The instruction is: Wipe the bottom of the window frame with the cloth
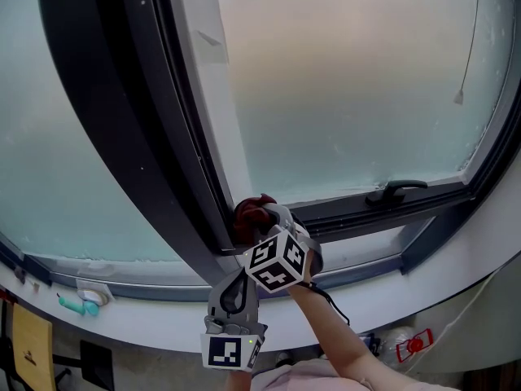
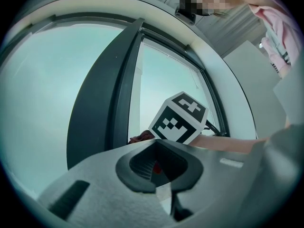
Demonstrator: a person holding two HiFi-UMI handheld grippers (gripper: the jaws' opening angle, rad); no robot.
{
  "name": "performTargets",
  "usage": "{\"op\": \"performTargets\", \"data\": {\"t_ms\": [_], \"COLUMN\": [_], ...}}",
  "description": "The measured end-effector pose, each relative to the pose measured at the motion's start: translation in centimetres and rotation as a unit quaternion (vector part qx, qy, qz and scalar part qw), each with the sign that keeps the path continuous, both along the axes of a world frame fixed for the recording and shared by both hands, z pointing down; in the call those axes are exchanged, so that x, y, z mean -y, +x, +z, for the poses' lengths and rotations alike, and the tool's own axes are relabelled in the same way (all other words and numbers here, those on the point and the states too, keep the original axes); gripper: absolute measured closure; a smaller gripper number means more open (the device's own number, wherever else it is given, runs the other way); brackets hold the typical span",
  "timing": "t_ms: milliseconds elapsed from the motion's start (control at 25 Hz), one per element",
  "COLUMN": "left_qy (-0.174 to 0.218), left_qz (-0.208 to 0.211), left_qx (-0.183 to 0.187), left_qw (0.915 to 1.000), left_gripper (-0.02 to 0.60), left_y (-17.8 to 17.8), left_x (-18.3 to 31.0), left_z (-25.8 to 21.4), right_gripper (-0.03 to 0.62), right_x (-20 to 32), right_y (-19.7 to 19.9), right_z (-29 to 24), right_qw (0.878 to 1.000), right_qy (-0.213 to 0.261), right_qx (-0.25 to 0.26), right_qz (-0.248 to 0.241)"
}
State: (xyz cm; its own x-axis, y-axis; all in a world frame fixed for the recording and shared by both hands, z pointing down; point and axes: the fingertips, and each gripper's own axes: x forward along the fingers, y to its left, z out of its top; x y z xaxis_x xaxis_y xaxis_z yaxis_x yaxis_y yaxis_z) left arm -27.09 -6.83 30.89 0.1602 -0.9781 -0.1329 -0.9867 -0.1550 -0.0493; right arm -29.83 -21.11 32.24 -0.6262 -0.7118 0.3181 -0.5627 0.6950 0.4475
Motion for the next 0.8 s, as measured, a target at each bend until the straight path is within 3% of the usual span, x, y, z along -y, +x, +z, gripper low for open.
{"op": "performTargets", "data": {"t_ms": [800], "left_qy": [0.007], "left_qz": [0.026], "left_qx": [-0.011], "left_qw": [0.9996], "left_gripper": [0.58], "left_y": [1.7], "left_x": [0.2], "left_z": [-0.3], "right_gripper": [0.537], "right_x": [1.3], "right_y": [3.2], "right_z": [0.1], "right_qw": [0.999], "right_qy": [-0.007], "right_qx": [0.008], "right_qz": [0.03]}}
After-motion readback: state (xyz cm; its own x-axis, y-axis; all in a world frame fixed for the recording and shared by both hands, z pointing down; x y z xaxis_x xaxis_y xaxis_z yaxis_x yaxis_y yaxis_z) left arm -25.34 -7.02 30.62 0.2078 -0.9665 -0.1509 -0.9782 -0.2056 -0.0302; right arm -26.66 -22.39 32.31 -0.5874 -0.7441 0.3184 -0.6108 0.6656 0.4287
